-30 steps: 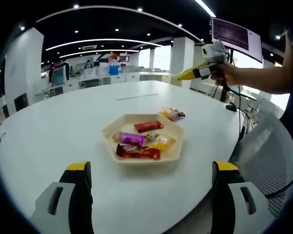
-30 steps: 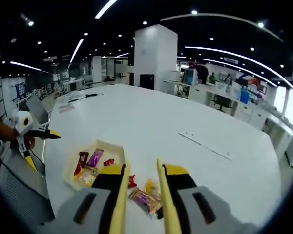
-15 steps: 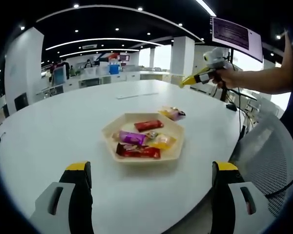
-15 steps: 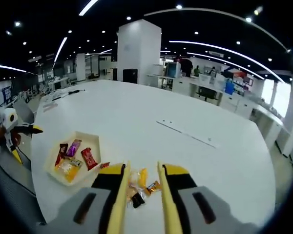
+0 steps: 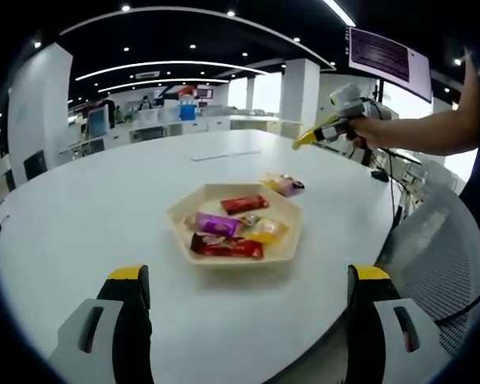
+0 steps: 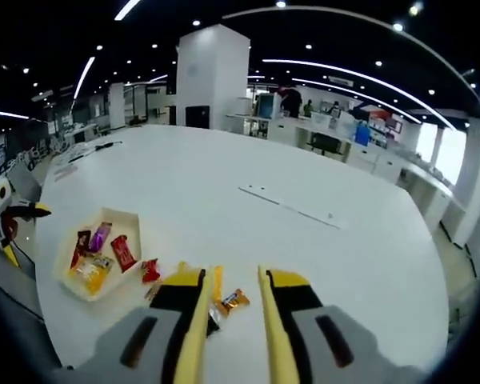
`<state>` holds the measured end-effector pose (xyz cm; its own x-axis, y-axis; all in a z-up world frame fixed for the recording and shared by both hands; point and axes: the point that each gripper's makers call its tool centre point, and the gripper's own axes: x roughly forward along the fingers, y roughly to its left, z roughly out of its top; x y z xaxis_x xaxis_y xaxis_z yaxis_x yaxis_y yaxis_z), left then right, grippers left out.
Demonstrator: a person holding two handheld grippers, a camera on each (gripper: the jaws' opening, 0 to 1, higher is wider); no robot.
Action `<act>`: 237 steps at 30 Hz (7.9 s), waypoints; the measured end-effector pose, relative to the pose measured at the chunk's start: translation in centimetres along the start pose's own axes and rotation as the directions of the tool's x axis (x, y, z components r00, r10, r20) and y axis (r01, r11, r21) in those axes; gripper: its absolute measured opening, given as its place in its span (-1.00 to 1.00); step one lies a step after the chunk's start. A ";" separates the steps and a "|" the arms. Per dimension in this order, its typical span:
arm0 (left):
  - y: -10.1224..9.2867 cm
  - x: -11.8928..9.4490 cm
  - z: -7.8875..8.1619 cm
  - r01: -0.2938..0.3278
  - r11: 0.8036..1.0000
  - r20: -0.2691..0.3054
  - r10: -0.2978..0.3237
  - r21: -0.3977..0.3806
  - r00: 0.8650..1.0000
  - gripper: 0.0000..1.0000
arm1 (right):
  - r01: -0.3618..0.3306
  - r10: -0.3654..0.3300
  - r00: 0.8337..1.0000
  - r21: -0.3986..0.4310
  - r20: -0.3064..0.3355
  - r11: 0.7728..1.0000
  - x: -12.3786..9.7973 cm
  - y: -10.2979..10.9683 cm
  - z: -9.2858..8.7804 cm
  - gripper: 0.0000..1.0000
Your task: Place the target food into the container with the food tongs after gripping and lifting it, then release it inside without dropping or visibly crushing the food.
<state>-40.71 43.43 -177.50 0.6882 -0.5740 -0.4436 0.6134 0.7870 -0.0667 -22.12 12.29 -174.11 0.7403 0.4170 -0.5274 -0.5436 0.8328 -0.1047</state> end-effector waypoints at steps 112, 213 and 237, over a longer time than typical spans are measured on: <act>0.1 0.0 0.0 -0.010 1.000 -0.002 0.010 -0.003 1.000 0.99 | -0.130 0.131 0.990 0.020 -0.058 0.991 2.0 5.0 1.8 -0.60; 0.0 -0.1 0.4 -0.007 1.000 0.017 0.006 0.008 1.000 0.99 | -0.326 0.334 0.938 -0.088 0.098 0.941 -4.3 8.7 4.7 -0.45; -0.2 0.1 0.1 0.002 1.000 -0.003 -0.002 0.025 1.000 0.99 | -0.379 0.388 0.922 -0.169 0.018 0.910 -3.2 7.1 1.6 -0.45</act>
<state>-40.78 43.19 -177.44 0.6863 -0.5746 -0.4458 0.6238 0.7802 -0.0453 -27.72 17.42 -171.84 0.4787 0.7136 -0.5115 -0.8423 0.5377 -0.0381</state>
